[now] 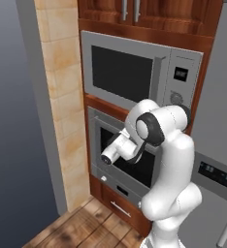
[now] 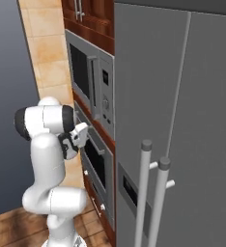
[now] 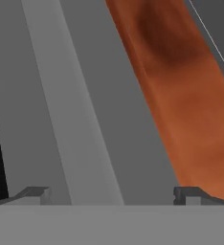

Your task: Take the baked cake out of the oven and place it on the plate for cooling. Then close the oven door.

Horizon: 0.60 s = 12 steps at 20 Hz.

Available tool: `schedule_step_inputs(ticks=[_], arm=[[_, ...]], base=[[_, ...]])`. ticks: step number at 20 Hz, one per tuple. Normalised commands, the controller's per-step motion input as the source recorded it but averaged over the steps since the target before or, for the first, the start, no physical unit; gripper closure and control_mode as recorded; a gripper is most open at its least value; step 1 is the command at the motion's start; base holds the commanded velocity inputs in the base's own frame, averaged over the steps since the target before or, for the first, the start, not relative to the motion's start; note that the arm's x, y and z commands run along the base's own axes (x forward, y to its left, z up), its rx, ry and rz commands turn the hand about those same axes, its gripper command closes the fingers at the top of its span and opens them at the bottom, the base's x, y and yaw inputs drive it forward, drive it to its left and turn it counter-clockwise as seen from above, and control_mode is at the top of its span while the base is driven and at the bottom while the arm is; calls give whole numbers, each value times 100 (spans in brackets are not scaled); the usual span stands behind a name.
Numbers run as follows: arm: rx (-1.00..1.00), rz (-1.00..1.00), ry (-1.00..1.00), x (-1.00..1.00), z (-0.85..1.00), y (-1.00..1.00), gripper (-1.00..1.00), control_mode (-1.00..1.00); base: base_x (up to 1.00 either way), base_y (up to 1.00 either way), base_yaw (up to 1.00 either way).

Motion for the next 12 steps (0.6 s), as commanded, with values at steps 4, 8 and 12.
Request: schedule_step_inputs(ticks=[4, 8, 12], arm=[[6, 2, 5, 73, 13, -93, -100, -100], [7, 1, 9, 81, 12, -87, -100, -100], [5, 2, 5, 64, 3, -72, -100, -100]], base=[[0, 0, 0], [0, 0, 0], [0, 0, 0]])
